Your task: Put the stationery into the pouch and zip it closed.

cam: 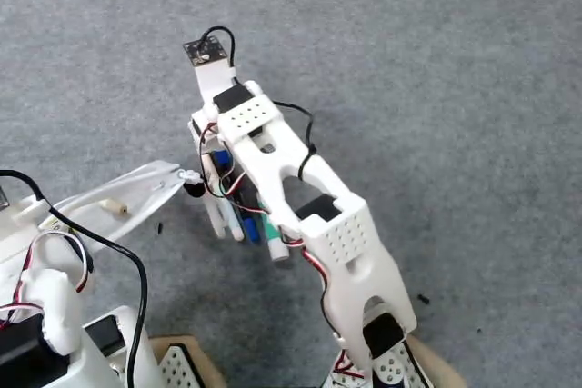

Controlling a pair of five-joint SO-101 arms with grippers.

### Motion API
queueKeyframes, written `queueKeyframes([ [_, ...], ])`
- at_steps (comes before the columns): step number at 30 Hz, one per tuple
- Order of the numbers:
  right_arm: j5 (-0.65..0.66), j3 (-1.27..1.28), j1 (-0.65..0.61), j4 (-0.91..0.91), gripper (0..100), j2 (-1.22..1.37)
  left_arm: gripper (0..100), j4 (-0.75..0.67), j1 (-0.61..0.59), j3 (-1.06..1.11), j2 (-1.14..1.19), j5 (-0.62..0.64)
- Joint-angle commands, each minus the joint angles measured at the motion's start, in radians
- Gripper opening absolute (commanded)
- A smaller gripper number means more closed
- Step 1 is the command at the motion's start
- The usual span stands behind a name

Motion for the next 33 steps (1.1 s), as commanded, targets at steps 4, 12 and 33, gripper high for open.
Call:
queueKeyframes([
  [4,-0.008,-0.041,0.014,0.008,5.3,-0.012,3,-0.026,-0.010,-0.007,0.002,0.011],
  [12,-0.008,-0.058,0.078,0.035,1.3,-0.068,3,-0.026,-0.010,-0.007,0.002,0.011],
  [33,-0.008,0.019,0.097,0.035,2.8,-0.134,3,-0.026,-0.010,-0.007,0.002,0.011],
])
